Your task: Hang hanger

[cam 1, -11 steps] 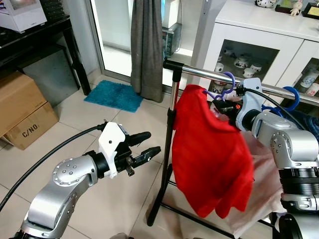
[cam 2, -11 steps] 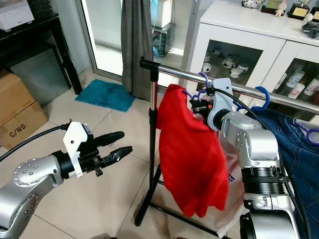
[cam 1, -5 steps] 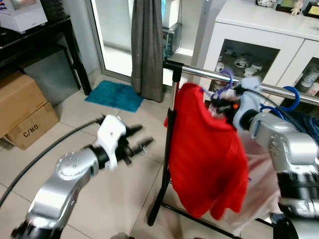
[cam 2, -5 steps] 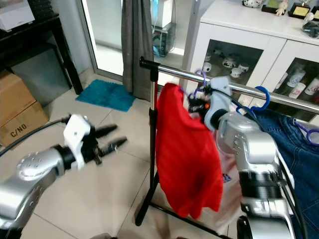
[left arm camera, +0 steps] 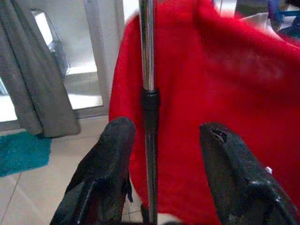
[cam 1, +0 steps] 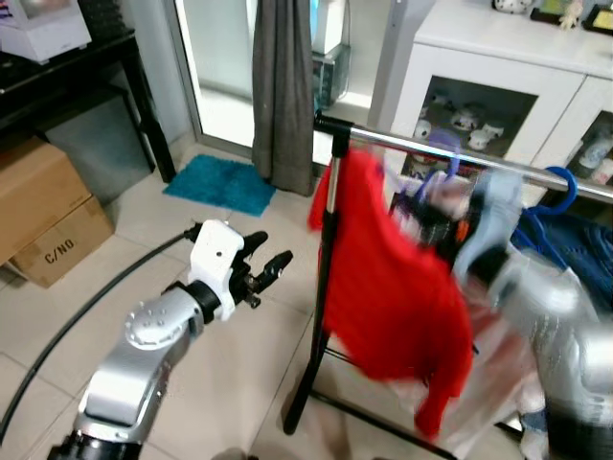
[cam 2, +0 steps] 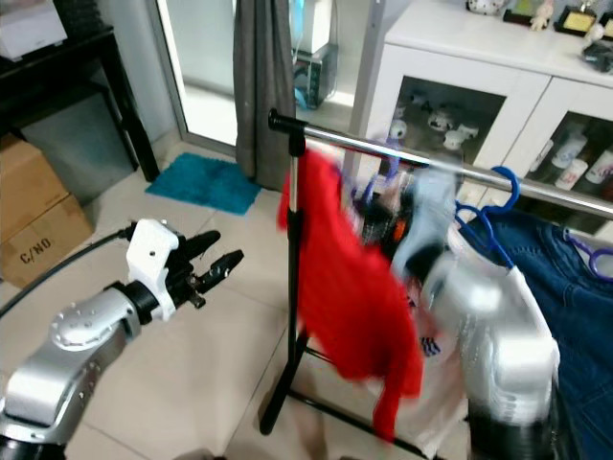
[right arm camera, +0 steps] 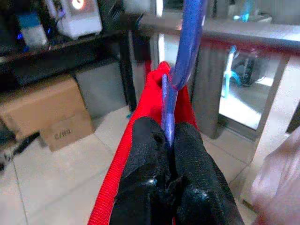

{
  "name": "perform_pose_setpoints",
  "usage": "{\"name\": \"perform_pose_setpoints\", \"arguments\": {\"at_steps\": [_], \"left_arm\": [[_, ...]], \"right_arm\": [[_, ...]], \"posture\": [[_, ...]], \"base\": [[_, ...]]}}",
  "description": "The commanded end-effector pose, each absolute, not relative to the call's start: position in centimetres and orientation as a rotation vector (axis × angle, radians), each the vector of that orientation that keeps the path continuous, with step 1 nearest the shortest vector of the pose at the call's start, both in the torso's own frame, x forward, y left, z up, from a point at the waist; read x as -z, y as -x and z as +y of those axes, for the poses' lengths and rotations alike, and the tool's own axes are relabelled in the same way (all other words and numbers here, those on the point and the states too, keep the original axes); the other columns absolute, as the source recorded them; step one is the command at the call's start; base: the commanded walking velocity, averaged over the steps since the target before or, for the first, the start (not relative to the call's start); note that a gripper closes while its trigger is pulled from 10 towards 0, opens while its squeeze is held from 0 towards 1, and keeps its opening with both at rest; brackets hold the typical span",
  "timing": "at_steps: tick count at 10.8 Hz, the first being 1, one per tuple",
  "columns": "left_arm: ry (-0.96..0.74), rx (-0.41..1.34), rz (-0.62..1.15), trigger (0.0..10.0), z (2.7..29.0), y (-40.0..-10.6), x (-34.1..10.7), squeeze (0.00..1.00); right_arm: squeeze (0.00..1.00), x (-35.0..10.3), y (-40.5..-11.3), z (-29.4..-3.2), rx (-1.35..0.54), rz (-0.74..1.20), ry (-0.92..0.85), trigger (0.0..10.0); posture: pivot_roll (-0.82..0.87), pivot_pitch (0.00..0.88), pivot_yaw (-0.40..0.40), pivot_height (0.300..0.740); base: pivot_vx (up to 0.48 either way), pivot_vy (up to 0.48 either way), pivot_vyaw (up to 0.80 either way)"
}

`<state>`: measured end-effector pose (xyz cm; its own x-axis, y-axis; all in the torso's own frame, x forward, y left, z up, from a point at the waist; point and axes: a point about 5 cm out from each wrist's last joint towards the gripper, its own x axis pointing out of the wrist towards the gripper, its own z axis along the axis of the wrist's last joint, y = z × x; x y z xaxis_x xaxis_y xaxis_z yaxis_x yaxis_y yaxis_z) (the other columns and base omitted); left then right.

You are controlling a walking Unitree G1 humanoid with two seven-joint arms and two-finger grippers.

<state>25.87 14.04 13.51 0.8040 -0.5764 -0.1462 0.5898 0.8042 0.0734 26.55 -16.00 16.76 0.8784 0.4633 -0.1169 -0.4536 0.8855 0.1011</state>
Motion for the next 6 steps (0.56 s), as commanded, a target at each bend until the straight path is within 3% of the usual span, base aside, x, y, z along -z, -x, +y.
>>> {"name": "perform_pose_setpoints", "arguments": {"at_steps": [1,6], "left_arm": [[-0.134,0.607,0.12,10.0,14.2,-25.9,-13.4,0.0],[-0.12,0.576,0.136,10.0,14.5,-25.6,-12.9,0.0]], "right_arm": [[0.0,-16.7,-26.3,-15.6,-0.472,0.122,-0.045,0.0],[0.0,-13.9,-25.2,-13.9,-0.376,0.174,-0.189,0.0]], "posture": [[-0.08,0.007,0.006,0.74],[-0.08,0.018,-0.017,0.74]], "base": [[0.0,0.0,0.0],[-0.256,0.0,0.0]]}}
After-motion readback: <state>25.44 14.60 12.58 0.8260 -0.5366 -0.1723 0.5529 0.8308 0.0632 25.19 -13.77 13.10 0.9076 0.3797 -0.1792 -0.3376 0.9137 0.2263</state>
